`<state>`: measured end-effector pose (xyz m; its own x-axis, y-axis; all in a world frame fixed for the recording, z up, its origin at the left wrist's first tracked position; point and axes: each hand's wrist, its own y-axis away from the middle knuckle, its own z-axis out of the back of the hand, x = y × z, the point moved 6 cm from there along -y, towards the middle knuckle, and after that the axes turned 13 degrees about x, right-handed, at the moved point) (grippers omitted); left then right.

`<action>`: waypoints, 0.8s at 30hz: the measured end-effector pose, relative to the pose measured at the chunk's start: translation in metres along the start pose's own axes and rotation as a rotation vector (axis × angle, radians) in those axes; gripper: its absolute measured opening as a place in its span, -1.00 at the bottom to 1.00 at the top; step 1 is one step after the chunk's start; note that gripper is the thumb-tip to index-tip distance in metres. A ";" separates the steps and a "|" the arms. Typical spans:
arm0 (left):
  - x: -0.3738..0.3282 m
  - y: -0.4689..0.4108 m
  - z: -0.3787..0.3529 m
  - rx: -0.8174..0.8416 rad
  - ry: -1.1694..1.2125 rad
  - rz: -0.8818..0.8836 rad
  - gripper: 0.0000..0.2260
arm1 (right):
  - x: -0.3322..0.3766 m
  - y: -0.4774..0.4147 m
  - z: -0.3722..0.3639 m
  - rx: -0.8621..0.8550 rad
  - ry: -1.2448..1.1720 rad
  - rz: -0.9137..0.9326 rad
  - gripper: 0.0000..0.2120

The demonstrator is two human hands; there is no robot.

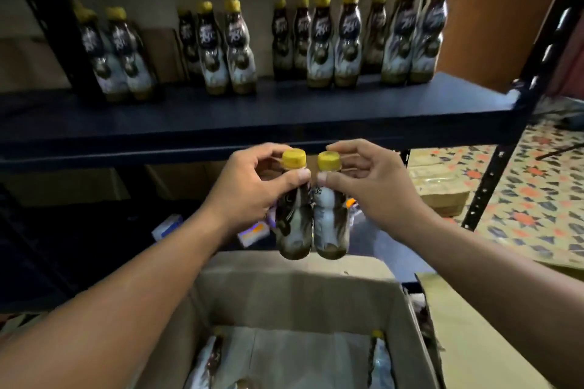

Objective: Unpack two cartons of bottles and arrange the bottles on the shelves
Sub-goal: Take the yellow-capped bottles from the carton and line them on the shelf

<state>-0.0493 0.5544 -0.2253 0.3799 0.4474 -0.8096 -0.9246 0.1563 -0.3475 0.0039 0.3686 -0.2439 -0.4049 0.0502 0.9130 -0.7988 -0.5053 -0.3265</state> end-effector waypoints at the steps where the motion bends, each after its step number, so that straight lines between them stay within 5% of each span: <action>1: -0.019 -0.009 0.006 0.010 -0.003 -0.015 -0.77 | 0.018 -0.005 0.010 -0.018 0.016 0.015 -0.64; 11: -0.150 -0.128 0.035 0.042 -0.026 -0.119 -0.79 | 0.154 -0.061 0.115 -0.167 0.177 0.105 -0.64; 22: -0.124 -0.223 -0.020 -0.026 -0.035 -0.042 -0.76 | 0.104 -0.110 0.195 -0.320 0.225 0.031 -0.64; 24: -0.118 -0.229 -0.024 -0.042 -0.040 -0.035 -0.63 | 0.099 -0.114 0.202 -0.337 0.274 0.057 -0.62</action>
<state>0.1181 0.4445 -0.0619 0.4099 0.4769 -0.7775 -0.9083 0.1361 -0.3955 0.1444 0.2575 -0.0669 -0.5191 0.2805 0.8074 -0.8541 -0.2066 -0.4773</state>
